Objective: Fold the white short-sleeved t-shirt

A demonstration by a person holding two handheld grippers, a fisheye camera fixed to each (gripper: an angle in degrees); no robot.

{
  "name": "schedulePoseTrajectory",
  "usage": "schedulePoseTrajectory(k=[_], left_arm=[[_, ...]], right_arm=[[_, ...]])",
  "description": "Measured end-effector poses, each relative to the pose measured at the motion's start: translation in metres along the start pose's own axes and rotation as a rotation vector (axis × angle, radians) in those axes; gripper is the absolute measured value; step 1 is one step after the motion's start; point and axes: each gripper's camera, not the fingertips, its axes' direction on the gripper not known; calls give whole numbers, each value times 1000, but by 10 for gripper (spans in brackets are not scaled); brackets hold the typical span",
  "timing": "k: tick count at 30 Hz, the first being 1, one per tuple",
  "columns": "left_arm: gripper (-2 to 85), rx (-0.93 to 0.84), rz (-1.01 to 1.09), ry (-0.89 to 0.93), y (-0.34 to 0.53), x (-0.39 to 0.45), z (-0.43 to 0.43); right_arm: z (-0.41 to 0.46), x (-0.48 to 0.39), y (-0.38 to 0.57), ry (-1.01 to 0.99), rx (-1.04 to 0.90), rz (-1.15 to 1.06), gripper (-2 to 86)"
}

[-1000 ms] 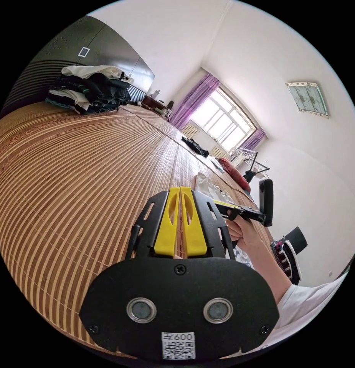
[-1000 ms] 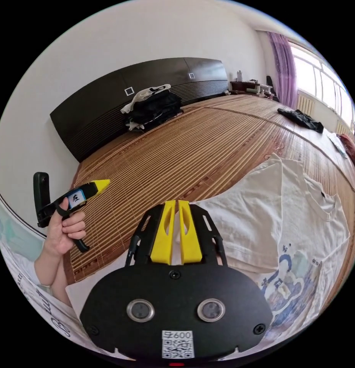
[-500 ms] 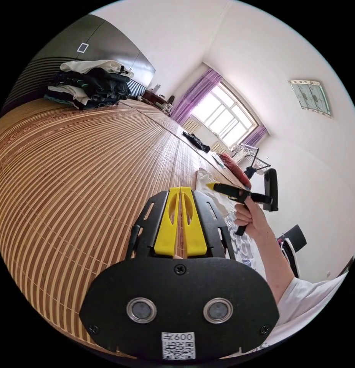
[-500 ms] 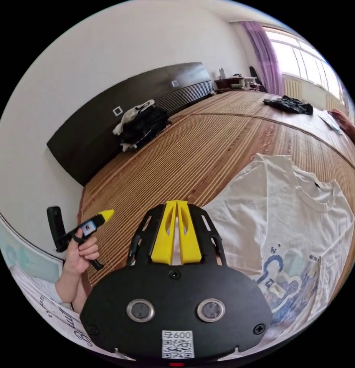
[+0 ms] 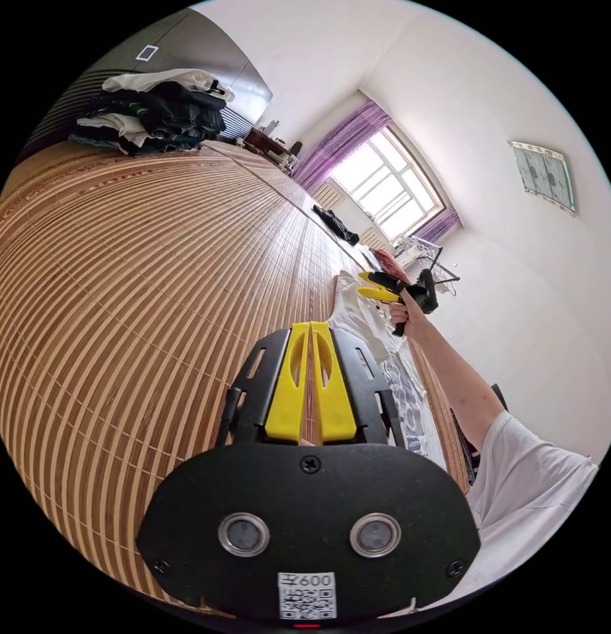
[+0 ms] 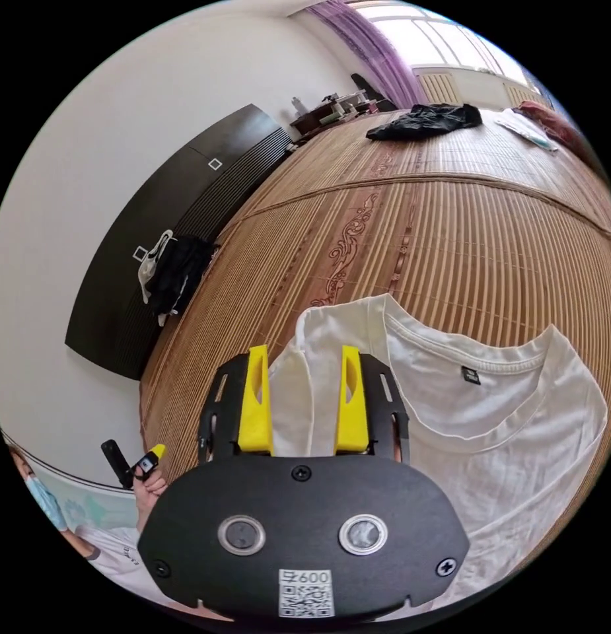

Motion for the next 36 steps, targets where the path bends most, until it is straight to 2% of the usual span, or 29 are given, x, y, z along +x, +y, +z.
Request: schedulePoseTrajectory(k=[2, 4, 10, 14, 18, 23, 36], left_arm=[[2, -6, -26, 32, -1, -7, 2], [2, -9, -36, 47, -2, -11, 3], [1, -28, -71, 89, -6, -22, 1], [1, -46, -146, 140, -9, -39, -1], [1, -20, -215, 242, -9, -56, -7], [1, -40, -228, 244, -13, -64, -10], [1, -90, -242, 284, -16, -74, -10]], right_arm=[[2, 9, -7, -47, -30, 66, 47], [-5, 7, -7, -58, -6, 26, 42], [-30, 28, -7, -141, 51, 85, 74], [-32, 26, -13, -115, -6, 25, 69], [-38, 26, -15, -119, 21, 6, 50], [-35, 24, -21, -62, -7, 0, -2], [-25, -3, -35, -74, 55, -25, -9]])
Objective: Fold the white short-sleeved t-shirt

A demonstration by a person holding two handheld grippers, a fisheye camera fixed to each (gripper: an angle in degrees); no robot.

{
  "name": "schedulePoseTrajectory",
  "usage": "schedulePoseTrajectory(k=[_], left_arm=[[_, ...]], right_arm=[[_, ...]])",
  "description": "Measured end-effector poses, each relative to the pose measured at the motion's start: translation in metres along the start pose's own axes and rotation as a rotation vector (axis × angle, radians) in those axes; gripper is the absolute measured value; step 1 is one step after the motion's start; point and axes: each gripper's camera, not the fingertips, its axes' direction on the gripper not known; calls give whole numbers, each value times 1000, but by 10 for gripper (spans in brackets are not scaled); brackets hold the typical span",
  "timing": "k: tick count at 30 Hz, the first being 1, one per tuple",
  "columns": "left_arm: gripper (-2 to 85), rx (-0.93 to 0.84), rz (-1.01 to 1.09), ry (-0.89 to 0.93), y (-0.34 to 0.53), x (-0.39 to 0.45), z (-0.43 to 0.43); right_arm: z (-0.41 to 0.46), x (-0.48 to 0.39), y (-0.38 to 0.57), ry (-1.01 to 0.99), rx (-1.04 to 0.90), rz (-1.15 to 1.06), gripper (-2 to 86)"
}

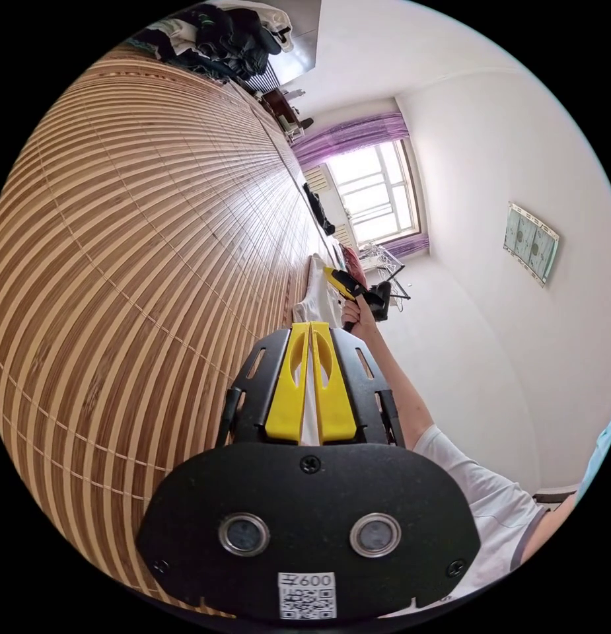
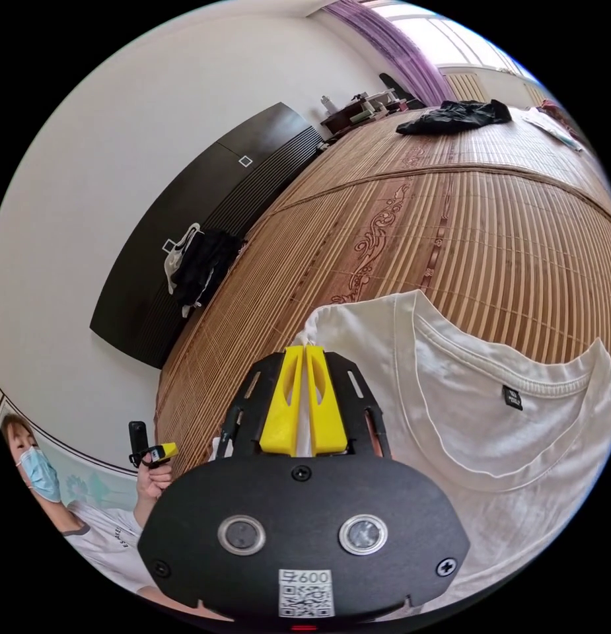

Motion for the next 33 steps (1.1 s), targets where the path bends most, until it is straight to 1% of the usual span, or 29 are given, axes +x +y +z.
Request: schedulePoseTrajectory(k=[3, 8, 10, 13, 18, 24, 27, 30, 33], left_arm=[[1, 4, -14, 13, 0, -3, -3], [1, -10, -33, 36, -1, -8, -4], [1, -18, -33, 40, -1, -8, -4], [1, -29, -27, 42, 0, -6, -3], [1, -87, -16, 57, 0, -4, 5], [0, -89, -29, 72, 2, -6, 4], [0, -90, -32, 71, 2, -6, 3], [0, -91, -27, 68, 3, -5, 3], [0, -99, -25, 62, 4, -4, 5]], right_arm=[[12, -12, -7, 3, 3, -11, -9], [48, -42, -24, 103, -82, -84, -9], [58, -50, -26, 95, -85, -94, -9], [72, -57, -26, 169, -92, -102, -9], [86, -44, -28, 114, -87, 0, -9], [86, -32, -30, 44, -78, 118, -9], [90, -41, -31, 86, -92, 109, -8], [89, -57, -31, 180, -48, 98, -8], [91, -87, -25, 260, 10, -1, -8]])
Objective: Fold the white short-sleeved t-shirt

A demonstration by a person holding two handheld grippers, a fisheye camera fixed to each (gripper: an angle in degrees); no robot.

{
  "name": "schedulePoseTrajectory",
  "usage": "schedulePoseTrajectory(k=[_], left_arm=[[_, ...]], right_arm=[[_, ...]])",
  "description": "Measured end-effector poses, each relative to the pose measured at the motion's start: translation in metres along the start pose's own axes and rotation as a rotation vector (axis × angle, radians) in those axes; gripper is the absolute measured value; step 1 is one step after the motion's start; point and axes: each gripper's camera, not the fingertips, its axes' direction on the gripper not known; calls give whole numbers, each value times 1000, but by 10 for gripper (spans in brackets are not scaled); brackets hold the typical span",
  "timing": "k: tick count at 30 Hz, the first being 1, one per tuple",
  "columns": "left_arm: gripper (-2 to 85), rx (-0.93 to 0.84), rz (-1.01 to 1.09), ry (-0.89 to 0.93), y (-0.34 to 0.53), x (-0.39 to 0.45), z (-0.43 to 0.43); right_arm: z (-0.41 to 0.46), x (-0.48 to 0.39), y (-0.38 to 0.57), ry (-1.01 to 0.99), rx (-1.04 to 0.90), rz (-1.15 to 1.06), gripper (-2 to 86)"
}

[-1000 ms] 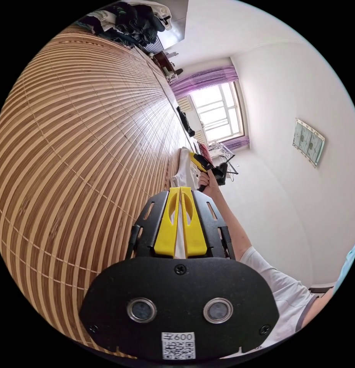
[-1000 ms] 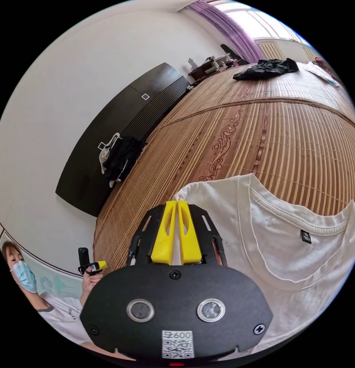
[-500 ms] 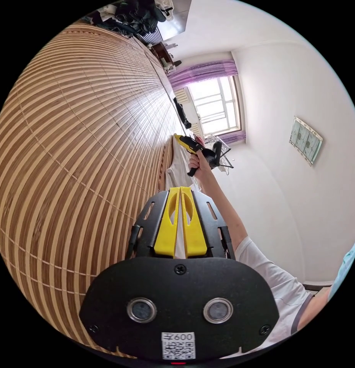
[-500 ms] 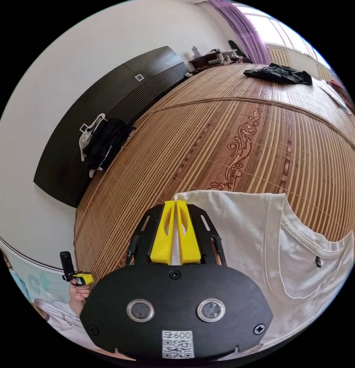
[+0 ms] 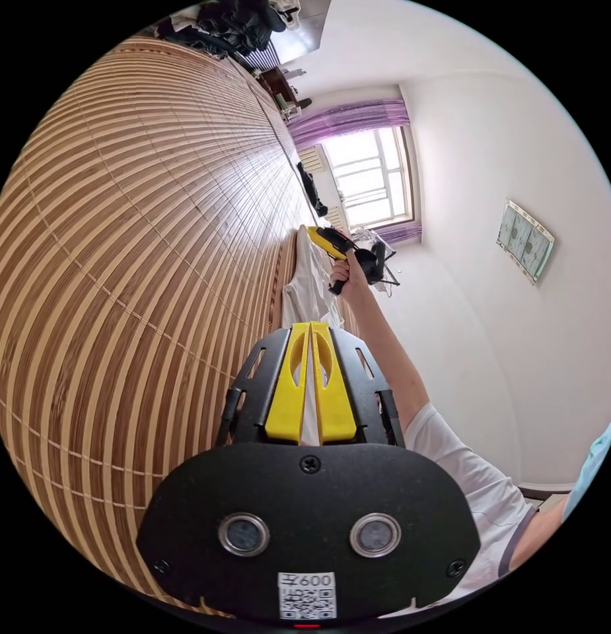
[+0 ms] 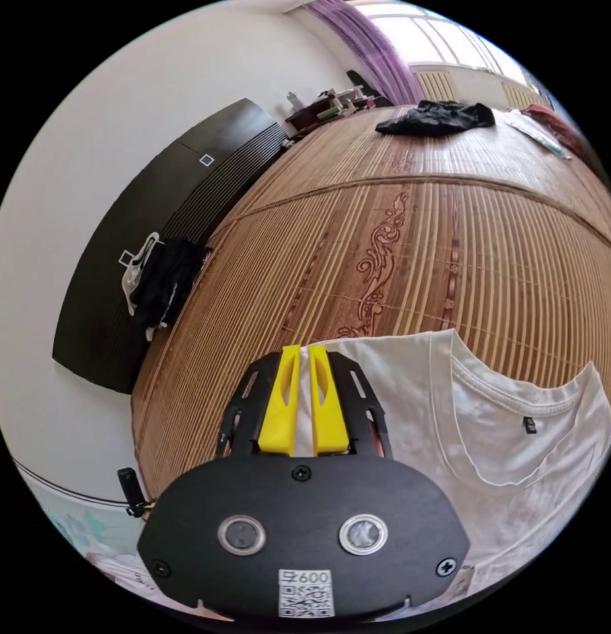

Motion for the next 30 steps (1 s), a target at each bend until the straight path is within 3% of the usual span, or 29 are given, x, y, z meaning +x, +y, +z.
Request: schedulePoseTrajectory(k=[2, 13, 18, 22, 30], left_arm=[[0, -3, -7, 5, 1, -1, 1], [0, -8, -16, 23, 5, -2, 5], [1, -23, -6, 24, 8, 1, 11], [1, -29, 17, 9, 9, 7, 12], [1, -8, -9, 32, 12, 3, 11]], right_arm=[[7, -25, 8, -4, -20, -121, -9], [67, -70, 24, 241, -122, -221, -9], [35, -76, 40, 208, -18, -208, -9], [32, -66, 54, 134, -159, -191, -9], [49, -65, 64, 93, -169, -157, -9]])
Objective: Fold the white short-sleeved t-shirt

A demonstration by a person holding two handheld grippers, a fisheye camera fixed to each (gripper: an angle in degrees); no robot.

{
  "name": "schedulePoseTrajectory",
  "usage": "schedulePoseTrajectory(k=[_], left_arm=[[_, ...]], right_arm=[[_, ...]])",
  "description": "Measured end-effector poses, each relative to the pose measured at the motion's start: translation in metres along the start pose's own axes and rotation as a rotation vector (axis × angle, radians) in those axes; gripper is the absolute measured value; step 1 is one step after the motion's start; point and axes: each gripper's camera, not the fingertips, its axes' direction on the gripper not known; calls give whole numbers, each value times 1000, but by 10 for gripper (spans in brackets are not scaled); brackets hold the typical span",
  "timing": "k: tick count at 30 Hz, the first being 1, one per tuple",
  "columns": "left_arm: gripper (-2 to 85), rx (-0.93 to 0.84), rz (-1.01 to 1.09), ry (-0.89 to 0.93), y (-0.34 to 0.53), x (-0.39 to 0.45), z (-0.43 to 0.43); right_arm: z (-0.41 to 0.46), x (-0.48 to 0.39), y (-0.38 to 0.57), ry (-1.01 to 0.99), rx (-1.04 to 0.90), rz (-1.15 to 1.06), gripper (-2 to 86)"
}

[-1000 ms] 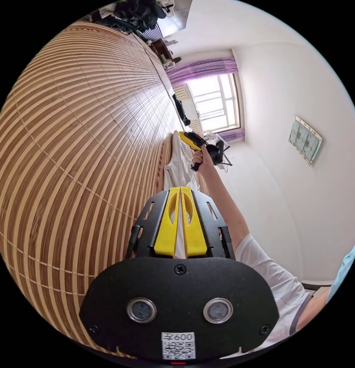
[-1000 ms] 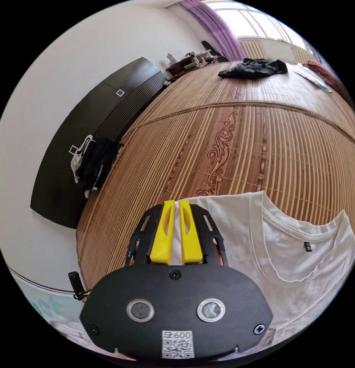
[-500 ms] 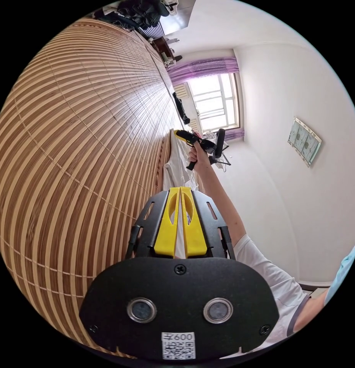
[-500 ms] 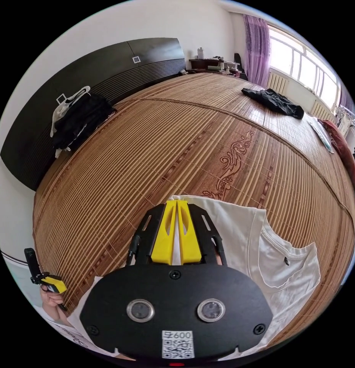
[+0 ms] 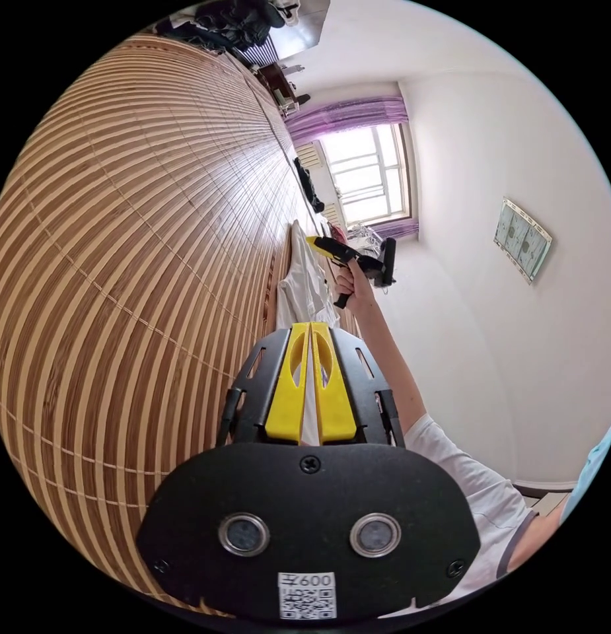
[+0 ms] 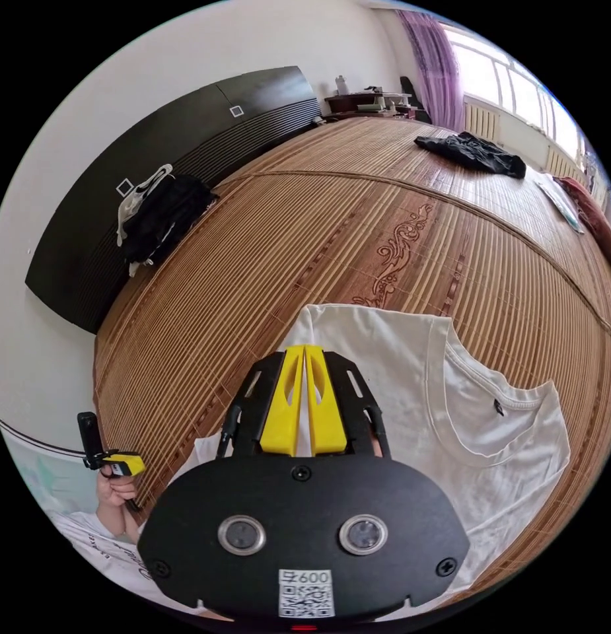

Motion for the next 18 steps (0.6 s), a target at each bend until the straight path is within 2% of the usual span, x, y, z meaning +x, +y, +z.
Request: schedulePoseTrajectory(k=[3, 9, 14, 18], left_arm=[[1, -11, 5, -4, 0, 1, 3], [2, -25, 15, -11, 1, 5, 9], [1, -16, 11, -7, 2, 4, 10], [1, -23, 5, -13, 3, 3, 14]], right_arm=[[19, -2, 2, 66, -67, -13, -9], [6, -7, 26, 48, 33, 6, -9], [22, -25, 47, 164, -7, -62, -9], [15, -17, 56, 149, 25, 10, -9]])
